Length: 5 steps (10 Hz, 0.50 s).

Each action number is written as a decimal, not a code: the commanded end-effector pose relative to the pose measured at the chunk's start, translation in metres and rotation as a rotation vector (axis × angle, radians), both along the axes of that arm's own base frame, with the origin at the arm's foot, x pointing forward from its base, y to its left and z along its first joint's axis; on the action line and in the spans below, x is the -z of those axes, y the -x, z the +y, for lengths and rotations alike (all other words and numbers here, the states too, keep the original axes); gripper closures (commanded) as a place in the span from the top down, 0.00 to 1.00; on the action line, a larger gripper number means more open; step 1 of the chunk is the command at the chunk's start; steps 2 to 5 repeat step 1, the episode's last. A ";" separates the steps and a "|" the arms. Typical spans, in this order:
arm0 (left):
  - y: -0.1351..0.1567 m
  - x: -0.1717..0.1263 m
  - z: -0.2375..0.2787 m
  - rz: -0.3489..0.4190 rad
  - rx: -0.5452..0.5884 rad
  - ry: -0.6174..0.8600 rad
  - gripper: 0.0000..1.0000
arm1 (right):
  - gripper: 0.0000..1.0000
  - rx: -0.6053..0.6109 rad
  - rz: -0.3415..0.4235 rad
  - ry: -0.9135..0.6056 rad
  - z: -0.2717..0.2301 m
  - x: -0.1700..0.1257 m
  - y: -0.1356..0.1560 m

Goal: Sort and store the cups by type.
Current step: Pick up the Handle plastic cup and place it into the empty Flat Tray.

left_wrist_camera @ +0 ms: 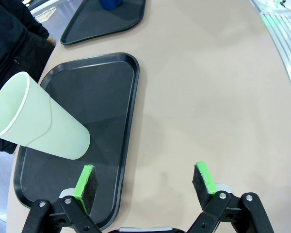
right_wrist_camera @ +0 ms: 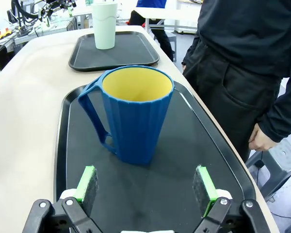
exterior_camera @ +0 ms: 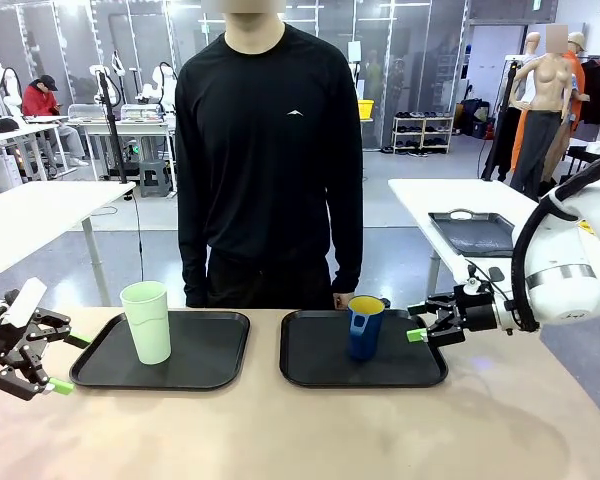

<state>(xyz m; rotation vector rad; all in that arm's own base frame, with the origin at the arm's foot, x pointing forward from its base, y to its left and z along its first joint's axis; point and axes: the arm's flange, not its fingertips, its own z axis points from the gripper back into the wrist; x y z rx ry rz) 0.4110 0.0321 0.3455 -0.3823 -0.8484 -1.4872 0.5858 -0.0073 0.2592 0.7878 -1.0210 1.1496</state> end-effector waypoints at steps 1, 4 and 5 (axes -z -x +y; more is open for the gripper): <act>0.000 0.000 -0.001 -0.003 -0.004 0.008 1.00 | 1.00 -0.005 -0.001 -0.006 0.001 0.000 -0.002; 0.000 0.000 -0.001 -0.003 -0.004 0.008 1.00 | 1.00 -0.005 -0.001 -0.006 0.001 0.000 -0.002; 0.000 0.000 -0.001 -0.003 -0.004 0.008 1.00 | 1.00 -0.005 -0.001 -0.006 0.001 0.000 -0.002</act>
